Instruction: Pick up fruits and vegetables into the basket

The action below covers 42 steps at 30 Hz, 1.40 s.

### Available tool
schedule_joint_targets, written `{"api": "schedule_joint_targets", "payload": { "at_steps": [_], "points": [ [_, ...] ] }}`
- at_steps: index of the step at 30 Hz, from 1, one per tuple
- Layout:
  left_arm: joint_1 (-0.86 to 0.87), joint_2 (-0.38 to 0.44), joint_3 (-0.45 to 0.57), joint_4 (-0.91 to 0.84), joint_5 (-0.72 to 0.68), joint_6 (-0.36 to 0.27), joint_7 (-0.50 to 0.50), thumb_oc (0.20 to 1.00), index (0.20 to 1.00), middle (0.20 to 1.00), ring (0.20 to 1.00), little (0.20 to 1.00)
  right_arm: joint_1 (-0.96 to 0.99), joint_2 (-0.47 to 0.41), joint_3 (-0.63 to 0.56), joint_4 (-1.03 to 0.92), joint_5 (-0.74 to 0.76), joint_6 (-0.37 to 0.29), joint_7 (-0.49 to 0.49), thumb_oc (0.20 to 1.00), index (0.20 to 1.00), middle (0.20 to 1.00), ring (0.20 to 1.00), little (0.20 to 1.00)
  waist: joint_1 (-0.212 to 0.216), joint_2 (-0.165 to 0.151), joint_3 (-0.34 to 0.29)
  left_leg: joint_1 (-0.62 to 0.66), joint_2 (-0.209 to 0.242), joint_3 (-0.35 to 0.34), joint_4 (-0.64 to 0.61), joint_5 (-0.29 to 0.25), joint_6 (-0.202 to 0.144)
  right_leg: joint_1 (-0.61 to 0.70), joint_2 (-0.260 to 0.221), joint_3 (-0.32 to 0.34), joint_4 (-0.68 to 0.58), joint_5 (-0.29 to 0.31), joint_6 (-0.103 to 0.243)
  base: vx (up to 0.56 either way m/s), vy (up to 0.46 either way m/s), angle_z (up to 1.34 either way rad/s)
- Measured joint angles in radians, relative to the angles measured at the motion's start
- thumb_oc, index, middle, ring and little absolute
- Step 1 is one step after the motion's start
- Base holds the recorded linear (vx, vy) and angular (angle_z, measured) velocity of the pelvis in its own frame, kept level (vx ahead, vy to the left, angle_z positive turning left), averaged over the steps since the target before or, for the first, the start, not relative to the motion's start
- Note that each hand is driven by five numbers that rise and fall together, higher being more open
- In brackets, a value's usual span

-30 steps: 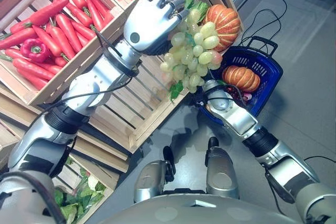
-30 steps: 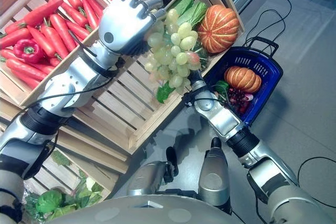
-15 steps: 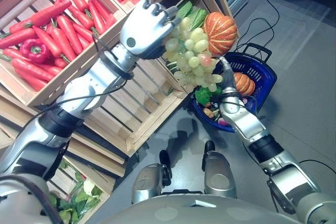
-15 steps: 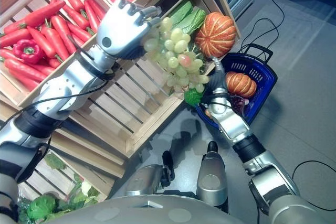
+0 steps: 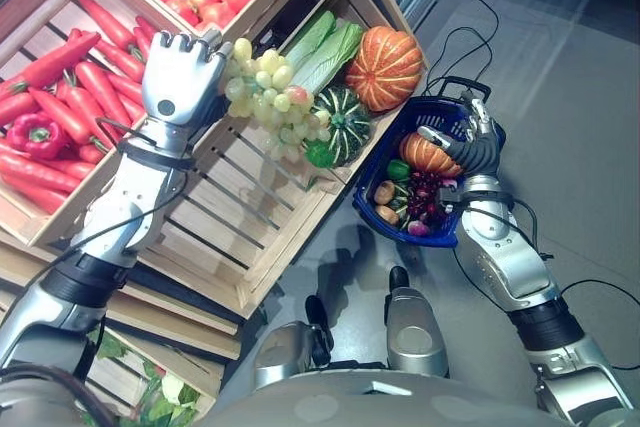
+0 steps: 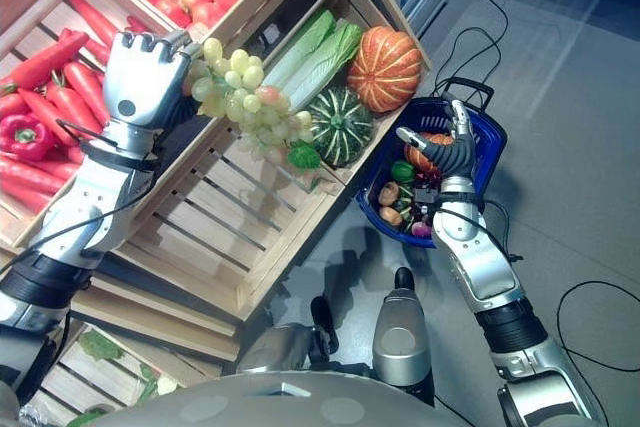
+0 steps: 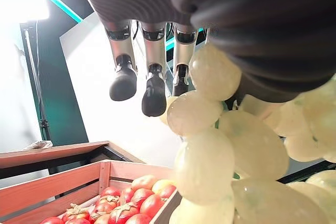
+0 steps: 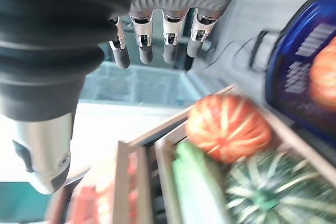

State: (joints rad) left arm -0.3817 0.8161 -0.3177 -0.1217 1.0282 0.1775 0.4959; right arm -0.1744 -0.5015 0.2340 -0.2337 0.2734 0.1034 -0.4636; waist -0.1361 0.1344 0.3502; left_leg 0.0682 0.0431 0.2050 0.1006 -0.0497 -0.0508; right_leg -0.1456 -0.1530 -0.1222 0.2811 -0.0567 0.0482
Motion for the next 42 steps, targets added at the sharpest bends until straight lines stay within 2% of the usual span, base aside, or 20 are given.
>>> {"api": "schedule_joint_targets", "payload": {
  "at_steps": [4,7,13,18,22,27,29,33,37,42],
  "points": [
    [0.000,-0.067,-0.001,0.000,0.026,0.017,0.026,0.200,0.200,0.200,0.200,0.200,-0.021,-0.025,0.058,-0.051,0.065,-0.057,0.096,1.000,1.000,1.000,1.000,1.000,0.002,0.026,-0.001,0.001,-0.001,-0.001,-0.001,0.001,0.001,0.000,-0.007,-0.002,0.001,0.000,0.001,-0.01,0.008,-0.01],
    [-0.002,-0.081,-0.001,-0.001,0.034,0.017,0.025,0.200,0.200,0.200,0.200,0.200,-0.051,-0.028,0.111,-0.073,0.081,-0.083,0.149,1.000,1.000,1.000,1.000,1.000,0.002,0.032,-0.001,0.000,-0.001,-0.003,-0.001,0.002,0.001,-0.002,-0.008,-0.003,0.008,-0.001,0.001,0.00,0.000,0.00],
    [-0.012,-0.097,-0.003,-0.001,0.032,0.020,0.018,0.200,0.200,0.200,0.200,0.200,-0.109,-0.031,0.163,-0.076,0.078,-0.080,0.161,1.000,1.000,1.000,1.000,1.000,0.010,0.032,-0.001,-0.004,-0.008,-0.011,-0.001,0.007,0.004,-0.006,-0.014,-0.007,0.016,-0.003,0.004,-0.01,-0.010,0.04],
    [-0.014,-0.100,-0.004,-0.003,-0.001,0.015,0.017,0.200,0.200,0.200,0.200,0.200,-0.123,-0.032,0.207,-0.076,0.079,-0.077,0.227,1.000,1.000,1.000,1.000,1.000,0.026,0.032,-0.001,-0.009,-0.011,-0.024,0.000,0.011,0.006,-0.002,-0.024,-0.022,0.017,-0.004,0.005,0.00,-0.019,0.08],
    [-0.027,-0.104,-0.012,-0.004,-0.089,0.015,-0.023,0.200,0.200,0.200,0.200,0.200,-0.125,-0.018,0.242,-0.073,0.077,-0.076,0.182,1.000,1.000,1.000,1.000,1.000,0.036,0.032,-0.001,-0.009,-0.013,-0.032,0.000,0.013,0.007,0.003,-0.027,-0.029,0.016,-0.005,0.006,0.00,0.011,0.07],
    [-0.028,-0.104,-0.012,-0.009,-0.093,0.041,-0.024,0.200,0.200,0.200,0.200,0.200,-0.114,-0.016,0.236,-0.046,0.059,-0.047,0.115,1.000,1.000,1.000,1.000,1.000,0.032,0.032,-0.001,-0.008,-0.016,-0.033,-0.001,0.013,0.008,0.002,-0.027,-0.028,0.016,-0.005,0.007,-0.02,0.048,0.01],
    [-0.028,-0.103,-0.011,-0.011,-0.096,0.059,-0.007,0.200,0.200,0.200,0.200,0.200,-0.101,-0.025,0.237,-0.039,0.059,-0.025,0.119,1.000,1.000,1.000,1.000,1.000,0.025,0.032,-0.001,-0.009,-0.016,-0.032,-0.001,0.013,0.008,0.001,-0.027,-0.027,0.016,-0.005,0.008,0.00,0.000,0.00],
    [-0.030,-0.106,-0.010,-0.016,-0.107,0.056,0.018,0.200,0.200,0.200,0.200,0.200,-0.097,-0.032,0.242,-0.039,0.039,0.008,0.137,1.000,1.000,1.000,1.000,1.000,0.020,0.032,-0.001,-0.009,-0.013,-0.028,-0.002,0.014,0.008,-0.001,-0.026,-0.024,0.017,-0.005,0.007,-0.01,-0.014,-0.02],
    [-0.045,-0.138,-0.010,-0.023,-0.107,0.032,0.021,0.200,0.200,0.200,0.200,0.200,-0.100,-0.030,0.255,-0.033,0.038,0.013,0.141,1.000,1.000,1.000,1.000,1.000,0.027,0.032,-0.001,-0.009,-0.013,-0.030,-0.001,0.014,0.008,0.000,-0.025,-0.026,0.018,-0.005,0.007,-0.01,-0.044,0.02],
    [-0.070,-0.145,-0.014,-0.041,-0.104,-0.015,0.011,0.200,0.200,0.200,0.200,0.200,-0.120,-0.023,0.291,0.002,0.022,0.057,0.146,1.000,1.000,1.000,1.000,1.000,0.029,0.032,-0.001,-0.010,-0.013,-0.034,-0.001,0.014,0.008,0.004,-0.024,-0.031,0.018,-0.005,0.007,0.00,-0.027,0.02]
  ]
}}
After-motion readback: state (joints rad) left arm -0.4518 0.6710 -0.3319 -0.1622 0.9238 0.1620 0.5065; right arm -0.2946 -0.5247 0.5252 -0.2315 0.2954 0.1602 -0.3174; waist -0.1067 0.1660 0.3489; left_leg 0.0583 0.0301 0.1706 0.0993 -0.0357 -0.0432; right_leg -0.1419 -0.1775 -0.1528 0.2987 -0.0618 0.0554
